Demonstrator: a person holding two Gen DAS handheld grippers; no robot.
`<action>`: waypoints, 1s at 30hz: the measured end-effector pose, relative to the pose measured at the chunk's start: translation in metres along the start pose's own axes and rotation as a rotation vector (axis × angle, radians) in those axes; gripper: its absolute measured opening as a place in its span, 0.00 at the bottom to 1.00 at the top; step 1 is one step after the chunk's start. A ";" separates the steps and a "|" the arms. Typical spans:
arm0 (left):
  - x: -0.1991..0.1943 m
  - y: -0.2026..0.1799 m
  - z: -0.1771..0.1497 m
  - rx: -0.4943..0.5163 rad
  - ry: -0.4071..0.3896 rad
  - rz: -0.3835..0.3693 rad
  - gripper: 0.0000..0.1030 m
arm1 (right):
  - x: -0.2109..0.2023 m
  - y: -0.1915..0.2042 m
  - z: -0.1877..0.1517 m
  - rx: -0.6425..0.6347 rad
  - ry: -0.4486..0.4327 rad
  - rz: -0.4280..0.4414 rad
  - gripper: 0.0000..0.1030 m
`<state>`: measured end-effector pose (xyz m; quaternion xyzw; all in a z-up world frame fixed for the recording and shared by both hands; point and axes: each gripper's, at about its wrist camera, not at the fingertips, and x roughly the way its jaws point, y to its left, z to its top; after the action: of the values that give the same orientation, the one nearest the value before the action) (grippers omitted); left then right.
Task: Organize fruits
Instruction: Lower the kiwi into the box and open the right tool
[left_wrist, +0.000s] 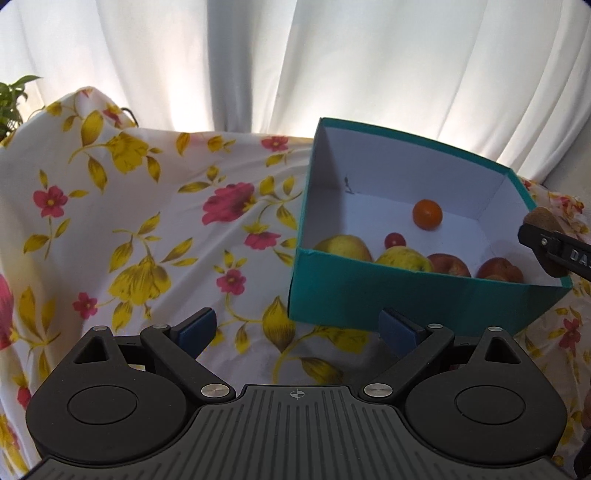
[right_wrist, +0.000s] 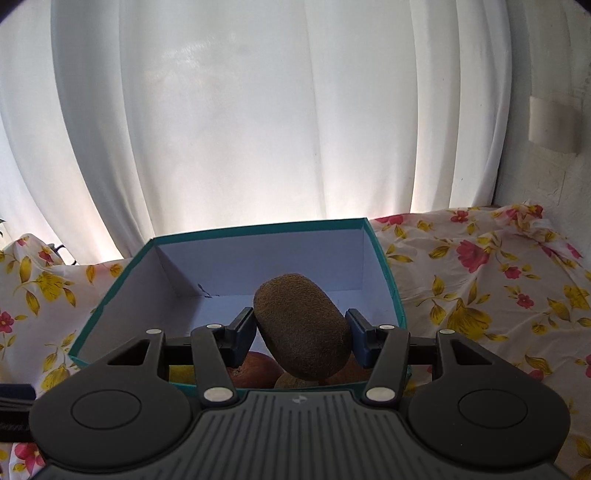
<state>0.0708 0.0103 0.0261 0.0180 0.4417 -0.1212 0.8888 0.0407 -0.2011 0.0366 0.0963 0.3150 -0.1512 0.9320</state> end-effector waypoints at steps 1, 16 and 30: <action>0.001 -0.001 -0.001 0.002 0.006 0.002 0.95 | 0.005 0.000 0.000 0.001 0.013 -0.001 0.51; 0.012 -0.006 -0.007 0.038 0.069 0.025 0.95 | 0.035 0.004 -0.010 0.007 0.098 0.005 0.51; 0.000 -0.009 -0.022 0.022 0.043 -0.059 0.95 | -0.006 0.001 0.000 0.025 -0.032 -0.009 0.77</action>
<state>0.0516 0.0048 0.0136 0.0175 0.4598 -0.1521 0.8747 0.0366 -0.1991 0.0399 0.1040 0.2987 -0.1609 0.9349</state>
